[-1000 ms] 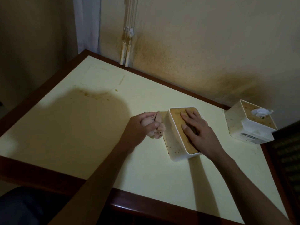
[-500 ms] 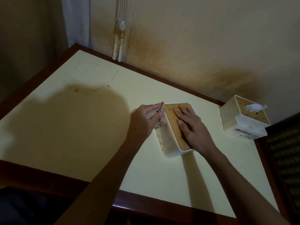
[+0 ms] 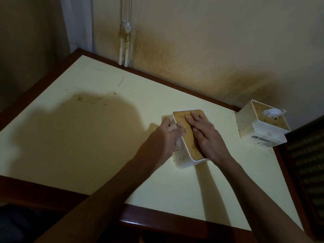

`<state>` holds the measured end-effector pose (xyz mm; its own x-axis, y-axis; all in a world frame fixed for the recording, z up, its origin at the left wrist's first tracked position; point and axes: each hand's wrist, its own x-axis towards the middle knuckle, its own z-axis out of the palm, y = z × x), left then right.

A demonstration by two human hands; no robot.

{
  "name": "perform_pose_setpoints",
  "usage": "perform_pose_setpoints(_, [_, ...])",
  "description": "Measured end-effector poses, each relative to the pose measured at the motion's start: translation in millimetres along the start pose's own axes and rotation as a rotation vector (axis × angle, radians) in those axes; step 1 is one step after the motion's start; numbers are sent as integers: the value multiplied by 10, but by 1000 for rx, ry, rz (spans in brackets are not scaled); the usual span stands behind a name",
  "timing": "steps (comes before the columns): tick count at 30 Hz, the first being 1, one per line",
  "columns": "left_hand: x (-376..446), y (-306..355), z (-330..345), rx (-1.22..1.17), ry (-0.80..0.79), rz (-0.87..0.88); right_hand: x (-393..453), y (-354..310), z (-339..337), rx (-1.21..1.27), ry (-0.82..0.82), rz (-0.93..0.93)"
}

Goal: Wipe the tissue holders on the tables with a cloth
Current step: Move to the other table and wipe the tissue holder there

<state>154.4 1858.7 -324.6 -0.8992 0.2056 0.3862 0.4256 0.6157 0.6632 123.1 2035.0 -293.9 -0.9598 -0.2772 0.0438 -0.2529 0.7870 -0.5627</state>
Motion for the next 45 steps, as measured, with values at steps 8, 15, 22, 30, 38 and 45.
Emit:
perform_pose_setpoints(8, [-146,-95,-30,-123,204,-212,-5,-7,13,9,22,-3])
perform_pose_setpoints(15, [203,-291,-37,-228,232,-323,-1,34,10,6,14,0])
perform_pose_setpoints(22, [-368,260,293,-287,302,-330,17,62,28,-17,32,-9])
perform_pose_setpoints(30, [-608,521,439,-330,262,-400,19,66,40,-46,40,-44])
perform_pose_setpoints(38, [125,-219,372,-220,216,-538,19,-11,38,-56,58,13])
perform_pose_setpoints(45, [-182,-83,565,-152,191,-438,13,-44,36,-62,59,59])
